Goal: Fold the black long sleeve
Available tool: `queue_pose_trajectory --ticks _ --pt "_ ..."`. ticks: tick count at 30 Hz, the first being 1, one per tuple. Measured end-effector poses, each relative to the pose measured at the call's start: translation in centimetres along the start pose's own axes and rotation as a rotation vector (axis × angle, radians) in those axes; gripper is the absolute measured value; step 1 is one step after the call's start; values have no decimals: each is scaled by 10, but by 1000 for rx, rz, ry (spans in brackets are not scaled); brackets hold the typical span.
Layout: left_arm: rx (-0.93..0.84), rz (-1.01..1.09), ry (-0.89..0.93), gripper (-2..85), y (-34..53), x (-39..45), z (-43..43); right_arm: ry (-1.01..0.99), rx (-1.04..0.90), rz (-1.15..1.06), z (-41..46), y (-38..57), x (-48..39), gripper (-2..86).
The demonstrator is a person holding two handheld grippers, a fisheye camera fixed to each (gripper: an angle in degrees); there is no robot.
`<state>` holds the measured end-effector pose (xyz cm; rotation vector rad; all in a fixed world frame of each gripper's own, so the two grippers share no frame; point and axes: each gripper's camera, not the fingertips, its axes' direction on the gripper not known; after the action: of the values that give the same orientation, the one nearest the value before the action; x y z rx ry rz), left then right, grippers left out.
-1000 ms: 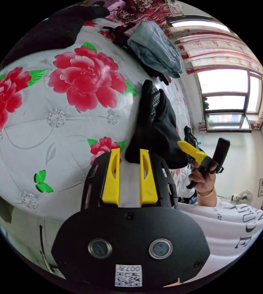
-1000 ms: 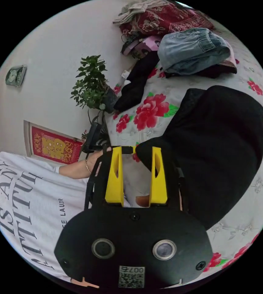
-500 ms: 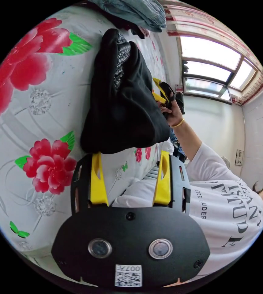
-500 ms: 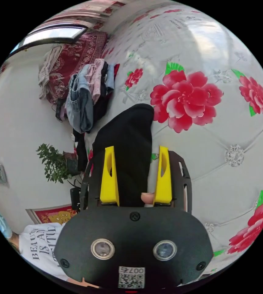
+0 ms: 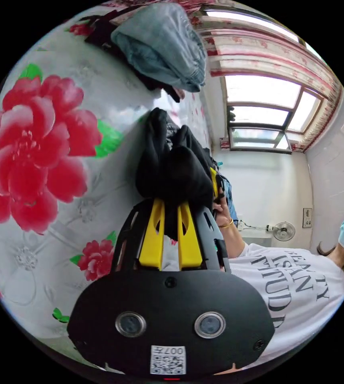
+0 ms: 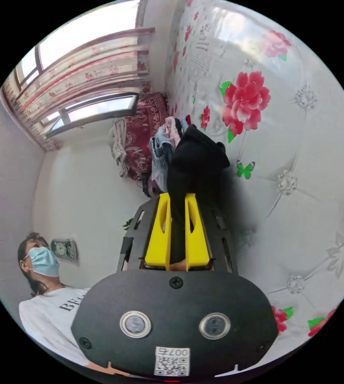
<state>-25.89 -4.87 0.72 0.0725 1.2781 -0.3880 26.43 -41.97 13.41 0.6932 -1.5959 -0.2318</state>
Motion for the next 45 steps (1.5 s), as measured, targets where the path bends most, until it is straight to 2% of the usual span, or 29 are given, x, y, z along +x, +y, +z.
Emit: queue_pose_trajectory --ticks 3,6,8,12,14,15,17,19,21,24,28,33,35,40,45 --pt "48 191 36 50 -25 46 -32 -132 41 -77 8 -4 -47 56" --pt "84 406 20 50 -60 109 -73 -248 56 -247 31 -24 -117 57" --pt "97 549 -35 52 -93 154 -103 -309 68 -392 62 -40 -174 60" --pt "92 597 -235 58 -153 189 -122 -318 141 -460 124 -64 -211 66" --pt "106 482 -475 68 -193 178 -111 -230 172 -397 178 -87 -195 70" --pt "122 439 -539 71 -201 170 -106 -178 178 -378 192 -94 -186 70" --pt "175 277 -755 72 -214 129 -78 88 114 -327 251 -126 -139 71" --pt "203 213 -770 83 -203 101 -57 222 22 -241 277 -143 -91 72" --pt "251 240 -743 102 -180 90 -34 241 6 -196 279 -146 -55 74" --pt "380 371 -829 102 -136 99 11 268 34 -219 277 -151 -27 75" --pt "365 455 -1138 88 -119 89 83 394 -51 -295 316 -171 -22 73" --pt "406 438 -1048 68 -120 59 98 727 -252 -443 402 -179 -5 67" --pt "409 459 -1053 63 -118 56 107 730 -327 -445 445 -188 13 65" --pt "448 505 -1098 62 -118 47 121 808 -304 -506 519 -218 3 64" --pt "488 486 -1163 52 -156 36 133 770 -272 -526 565 -272 -7 65"
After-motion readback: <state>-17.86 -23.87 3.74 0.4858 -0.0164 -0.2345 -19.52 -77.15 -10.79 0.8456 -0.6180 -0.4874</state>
